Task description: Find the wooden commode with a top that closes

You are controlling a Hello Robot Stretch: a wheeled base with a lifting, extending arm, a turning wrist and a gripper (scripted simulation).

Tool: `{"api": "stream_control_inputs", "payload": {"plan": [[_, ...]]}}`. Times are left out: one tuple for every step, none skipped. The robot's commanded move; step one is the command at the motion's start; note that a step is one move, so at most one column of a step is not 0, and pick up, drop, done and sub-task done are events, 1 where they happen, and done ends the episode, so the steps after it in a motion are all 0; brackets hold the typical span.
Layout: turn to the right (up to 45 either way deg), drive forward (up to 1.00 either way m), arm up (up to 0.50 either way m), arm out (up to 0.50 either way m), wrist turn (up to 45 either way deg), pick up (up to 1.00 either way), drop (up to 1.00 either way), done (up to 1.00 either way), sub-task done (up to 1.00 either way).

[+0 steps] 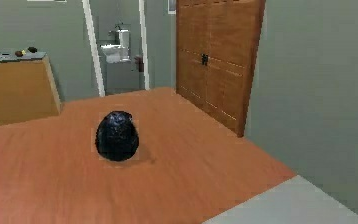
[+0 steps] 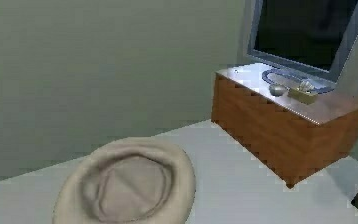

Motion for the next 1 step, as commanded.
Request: {"api": "stream_control_inputs", "payload": {"plan": [[3.0, 0.0, 0.0, 0.0, 0.0, 0.0, 0.0, 0.0, 0.0]]}}
